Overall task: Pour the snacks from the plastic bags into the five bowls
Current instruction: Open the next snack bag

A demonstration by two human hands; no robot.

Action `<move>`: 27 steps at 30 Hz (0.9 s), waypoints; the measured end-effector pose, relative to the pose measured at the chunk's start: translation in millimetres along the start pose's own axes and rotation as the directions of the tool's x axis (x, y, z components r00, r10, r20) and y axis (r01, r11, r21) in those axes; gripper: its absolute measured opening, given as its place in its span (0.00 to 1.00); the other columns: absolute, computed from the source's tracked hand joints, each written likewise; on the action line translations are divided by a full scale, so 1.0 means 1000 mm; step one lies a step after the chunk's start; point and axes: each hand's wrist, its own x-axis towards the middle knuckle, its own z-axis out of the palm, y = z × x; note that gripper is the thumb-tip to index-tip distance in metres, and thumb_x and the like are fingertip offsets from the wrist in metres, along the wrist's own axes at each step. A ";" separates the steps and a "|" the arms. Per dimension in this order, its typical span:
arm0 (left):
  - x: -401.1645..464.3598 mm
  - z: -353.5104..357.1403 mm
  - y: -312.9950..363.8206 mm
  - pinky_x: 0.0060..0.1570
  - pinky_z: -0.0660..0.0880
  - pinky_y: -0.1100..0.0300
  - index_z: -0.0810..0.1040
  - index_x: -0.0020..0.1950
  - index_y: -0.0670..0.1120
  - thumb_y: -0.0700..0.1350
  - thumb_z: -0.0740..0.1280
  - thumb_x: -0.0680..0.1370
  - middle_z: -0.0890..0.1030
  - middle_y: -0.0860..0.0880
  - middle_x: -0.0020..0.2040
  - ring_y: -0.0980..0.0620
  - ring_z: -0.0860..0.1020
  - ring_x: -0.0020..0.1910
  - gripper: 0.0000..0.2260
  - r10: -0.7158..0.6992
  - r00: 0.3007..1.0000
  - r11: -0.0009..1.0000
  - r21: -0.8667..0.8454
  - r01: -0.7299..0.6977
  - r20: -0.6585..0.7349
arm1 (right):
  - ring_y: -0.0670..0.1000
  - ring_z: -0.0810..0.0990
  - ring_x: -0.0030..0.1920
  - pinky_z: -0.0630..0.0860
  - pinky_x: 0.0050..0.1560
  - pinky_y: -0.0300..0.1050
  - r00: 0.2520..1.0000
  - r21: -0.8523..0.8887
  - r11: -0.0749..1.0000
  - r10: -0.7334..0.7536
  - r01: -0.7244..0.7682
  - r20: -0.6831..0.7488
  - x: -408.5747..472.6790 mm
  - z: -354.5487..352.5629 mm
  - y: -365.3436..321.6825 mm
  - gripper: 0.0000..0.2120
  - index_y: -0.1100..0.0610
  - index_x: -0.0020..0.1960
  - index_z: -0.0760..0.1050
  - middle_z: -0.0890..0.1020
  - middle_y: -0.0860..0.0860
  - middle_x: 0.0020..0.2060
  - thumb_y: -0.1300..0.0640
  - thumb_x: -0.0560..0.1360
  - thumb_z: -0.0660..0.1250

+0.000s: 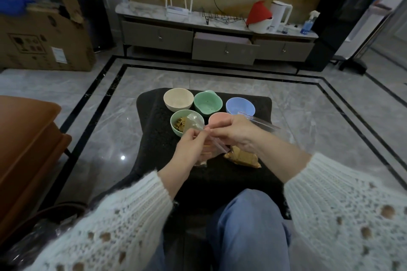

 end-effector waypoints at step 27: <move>-0.002 -0.014 0.032 0.40 0.82 0.55 0.75 0.50 0.41 0.42 0.53 0.85 0.80 0.42 0.39 0.47 0.82 0.38 0.12 0.190 0.975 0.929 0.298 -0.217 0.117 | 0.51 0.86 0.47 0.83 0.55 0.48 0.996 -0.305 0.951 -0.064 0.041 -0.067 -0.011 0.012 -0.035 0.03 0.55 0.43 0.85 0.87 0.55 0.43 0.63 0.72 0.76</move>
